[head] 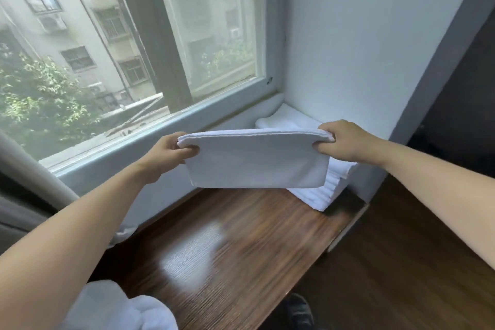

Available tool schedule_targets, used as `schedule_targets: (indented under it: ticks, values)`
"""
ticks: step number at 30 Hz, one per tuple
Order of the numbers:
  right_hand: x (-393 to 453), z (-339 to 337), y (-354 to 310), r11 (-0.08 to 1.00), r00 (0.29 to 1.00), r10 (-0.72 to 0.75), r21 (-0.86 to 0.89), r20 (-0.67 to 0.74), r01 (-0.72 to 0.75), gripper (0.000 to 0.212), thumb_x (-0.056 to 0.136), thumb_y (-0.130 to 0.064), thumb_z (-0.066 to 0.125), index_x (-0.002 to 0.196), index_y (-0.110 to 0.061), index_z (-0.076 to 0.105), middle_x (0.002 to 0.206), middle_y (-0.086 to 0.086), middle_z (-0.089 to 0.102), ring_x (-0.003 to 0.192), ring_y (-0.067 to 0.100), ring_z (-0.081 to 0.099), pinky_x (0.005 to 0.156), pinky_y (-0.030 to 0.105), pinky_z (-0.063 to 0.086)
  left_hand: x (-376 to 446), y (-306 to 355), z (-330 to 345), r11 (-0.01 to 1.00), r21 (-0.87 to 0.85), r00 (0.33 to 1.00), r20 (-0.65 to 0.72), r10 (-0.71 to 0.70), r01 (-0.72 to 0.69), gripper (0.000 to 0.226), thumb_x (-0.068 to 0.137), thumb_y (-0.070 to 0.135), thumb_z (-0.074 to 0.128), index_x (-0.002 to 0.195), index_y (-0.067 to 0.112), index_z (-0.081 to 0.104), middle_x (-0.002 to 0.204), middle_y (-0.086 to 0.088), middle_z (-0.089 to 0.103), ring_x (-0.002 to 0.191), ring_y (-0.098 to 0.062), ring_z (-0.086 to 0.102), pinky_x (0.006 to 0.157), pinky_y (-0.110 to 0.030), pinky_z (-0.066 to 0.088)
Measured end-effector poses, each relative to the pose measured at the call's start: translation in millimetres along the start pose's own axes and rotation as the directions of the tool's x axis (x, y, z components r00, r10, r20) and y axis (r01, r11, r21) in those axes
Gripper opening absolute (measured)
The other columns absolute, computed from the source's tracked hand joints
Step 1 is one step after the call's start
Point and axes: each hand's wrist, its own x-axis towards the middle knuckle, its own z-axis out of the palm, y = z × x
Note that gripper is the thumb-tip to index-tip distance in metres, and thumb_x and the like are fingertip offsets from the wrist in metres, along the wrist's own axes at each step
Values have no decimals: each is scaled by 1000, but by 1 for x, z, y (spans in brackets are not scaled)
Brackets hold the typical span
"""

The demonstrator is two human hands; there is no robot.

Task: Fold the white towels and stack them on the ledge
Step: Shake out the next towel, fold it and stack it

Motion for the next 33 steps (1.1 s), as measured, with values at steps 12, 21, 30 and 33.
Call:
schedule_targets:
  ticks: [12,21,30,33]
  values:
    - [0,1,69,933,929,255,320,-267,-164,42,101,-28,60,71,-14,34,64,-3,34,50,7,32,48,16,35,164,38,121,983,182,957,-280,72,-21,14,107,29,38,107,15,39,88,-10,62,79,-25,55,67,-40,39]
    - [74,12,140,295,670,743,902,-10,-315,19,103,-22,56,101,-7,69,99,11,76,87,26,74,68,40,64,339,67,183,872,490,992,-117,43,20,41,100,43,54,133,17,51,122,-8,65,114,-34,61,84,-39,46]
    - [77,56,171,511,623,760,762,-184,-398,30,94,-14,62,122,-10,50,112,4,62,100,19,62,69,28,45,352,17,224,671,741,997,-46,56,-3,32,109,29,34,130,5,38,118,-22,63,102,-44,63,74,-47,49]
    - [70,54,164,550,620,754,725,-218,-414,37,94,-17,65,124,-12,45,118,4,60,107,23,61,78,32,46,352,21,222,630,777,997,-40,64,-9,30,109,29,34,128,6,40,116,-20,63,98,-43,63,72,-46,50]
